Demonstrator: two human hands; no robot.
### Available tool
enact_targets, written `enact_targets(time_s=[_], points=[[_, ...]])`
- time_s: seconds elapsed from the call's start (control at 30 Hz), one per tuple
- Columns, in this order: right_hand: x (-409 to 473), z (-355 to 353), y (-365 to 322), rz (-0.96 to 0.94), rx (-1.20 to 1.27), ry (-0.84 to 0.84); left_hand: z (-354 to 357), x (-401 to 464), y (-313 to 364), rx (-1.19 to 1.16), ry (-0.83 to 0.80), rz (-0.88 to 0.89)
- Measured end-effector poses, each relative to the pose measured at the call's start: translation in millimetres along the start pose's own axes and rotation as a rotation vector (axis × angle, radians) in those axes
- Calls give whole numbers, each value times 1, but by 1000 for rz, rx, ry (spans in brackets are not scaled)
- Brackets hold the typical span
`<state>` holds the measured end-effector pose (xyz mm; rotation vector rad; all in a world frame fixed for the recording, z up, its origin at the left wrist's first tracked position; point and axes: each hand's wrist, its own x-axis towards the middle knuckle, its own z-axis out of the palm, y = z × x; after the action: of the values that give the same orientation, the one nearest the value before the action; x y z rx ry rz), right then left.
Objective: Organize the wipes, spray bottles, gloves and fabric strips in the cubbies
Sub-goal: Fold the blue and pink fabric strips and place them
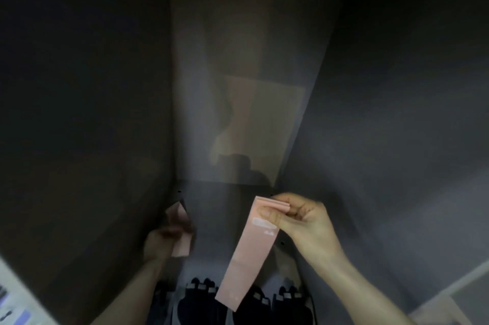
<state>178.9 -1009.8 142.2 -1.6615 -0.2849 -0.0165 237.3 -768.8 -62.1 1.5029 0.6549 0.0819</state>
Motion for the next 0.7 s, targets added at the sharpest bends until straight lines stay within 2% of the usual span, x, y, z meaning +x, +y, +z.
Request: enact_targets(time_s=[0.1,0.17,0.27,0.33,0.43,0.53,0.63,0.7], points=[[1,2,3,-4,0,-16,1,-9,34,-110,47,66],[2,4,4,-8,-3,-22,0,-20,64,-120,55,211],[2,6,3,-13,-7,-30,-5,-51,113,-130,5,411],[0,8,0,-27,-13,-52,-12,-71,145,-204,-58,466],[-5,13,-10,-69,6,-60,-23,-105,180,-432,-229,391],[-12,20,-25,-145,46,-74,-32,-141,202,-613,-528,304],[-17,22,-43,-244,45,-116,-40,-171,209,-640,-768,292],[-22,24,-55,-341,-47,-131,-43,-191,211,-568,-847,345]])
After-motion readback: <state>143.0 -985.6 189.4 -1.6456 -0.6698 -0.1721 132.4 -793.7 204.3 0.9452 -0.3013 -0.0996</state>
